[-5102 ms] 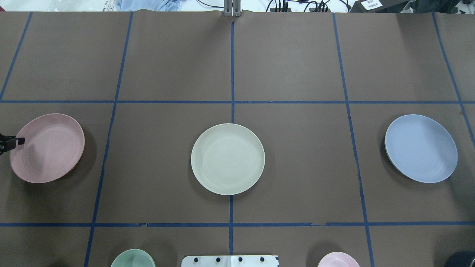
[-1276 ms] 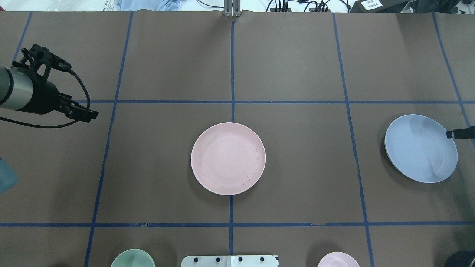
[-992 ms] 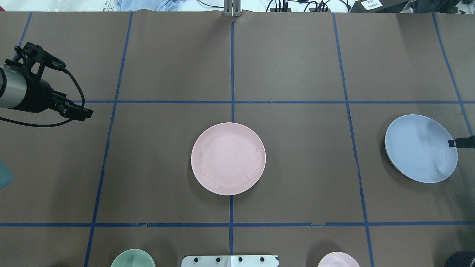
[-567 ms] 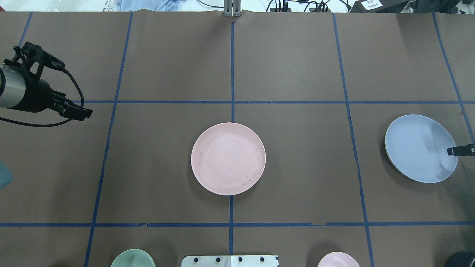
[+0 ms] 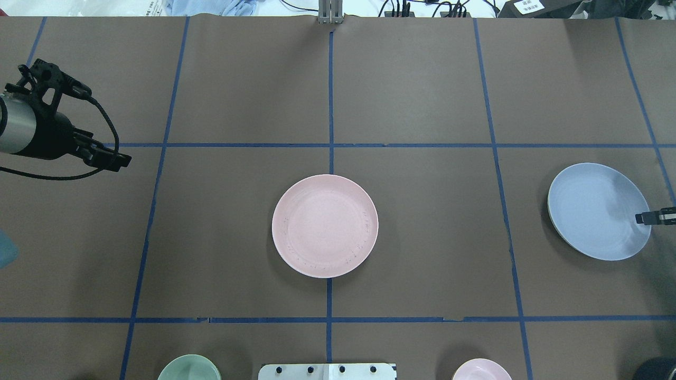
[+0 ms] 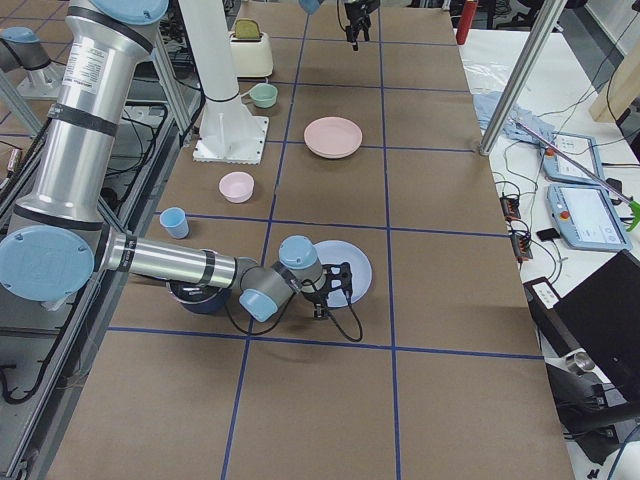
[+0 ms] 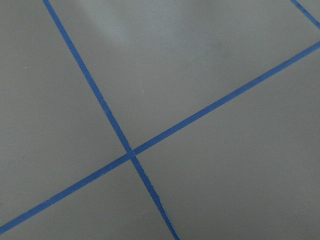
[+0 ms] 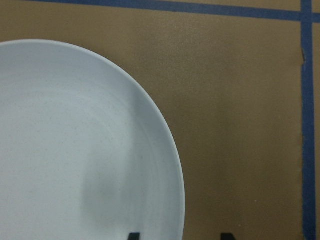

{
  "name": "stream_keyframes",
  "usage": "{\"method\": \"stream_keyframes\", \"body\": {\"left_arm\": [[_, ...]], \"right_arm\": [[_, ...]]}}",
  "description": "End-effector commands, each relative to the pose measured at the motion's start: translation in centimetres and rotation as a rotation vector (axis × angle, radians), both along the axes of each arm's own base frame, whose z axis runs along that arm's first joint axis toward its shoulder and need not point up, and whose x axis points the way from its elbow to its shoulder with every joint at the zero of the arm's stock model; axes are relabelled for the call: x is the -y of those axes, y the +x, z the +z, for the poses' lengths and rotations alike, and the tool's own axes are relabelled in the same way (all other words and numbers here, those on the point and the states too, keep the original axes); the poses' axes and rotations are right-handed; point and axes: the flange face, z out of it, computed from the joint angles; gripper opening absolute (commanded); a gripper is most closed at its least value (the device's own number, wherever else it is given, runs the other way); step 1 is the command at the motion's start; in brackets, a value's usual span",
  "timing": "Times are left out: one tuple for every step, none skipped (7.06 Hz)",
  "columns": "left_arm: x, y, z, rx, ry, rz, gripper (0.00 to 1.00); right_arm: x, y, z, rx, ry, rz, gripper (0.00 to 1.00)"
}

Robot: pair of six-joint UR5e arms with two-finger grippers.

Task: Stack three plates with pink and blue
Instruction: 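Reach the right gripper to the light blue plate rim and grasp it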

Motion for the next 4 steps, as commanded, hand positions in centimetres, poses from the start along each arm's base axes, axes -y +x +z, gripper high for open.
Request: {"method": "stream_keyframes", "body": {"left_arm": [[0.0, 0.0, 0.0, 0.001, 0.0, -0.001, 1.0], [0.0, 0.0, 0.0, 0.001, 0.002, 0.0, 1.0], [0.2, -0.5, 0.0, -0.001, 0.0, -0.007, 1.0], [1.2, -2.6, 0.0, -0.01, -0.008, -0.04, 1.0]], "right_arm": [[1.1, -0.8, -1.2, 0.017, 0.022, 0.002, 0.0], [1.2, -1.0, -2.3, 0.035, 0.037, -0.003, 0.0], [1.6, -1.5, -5.4, 0.081, 0.066, -0.024, 0.0], [3.2, -1.6, -8.5, 0.148, 0.094, -0.039, 0.0]]}}
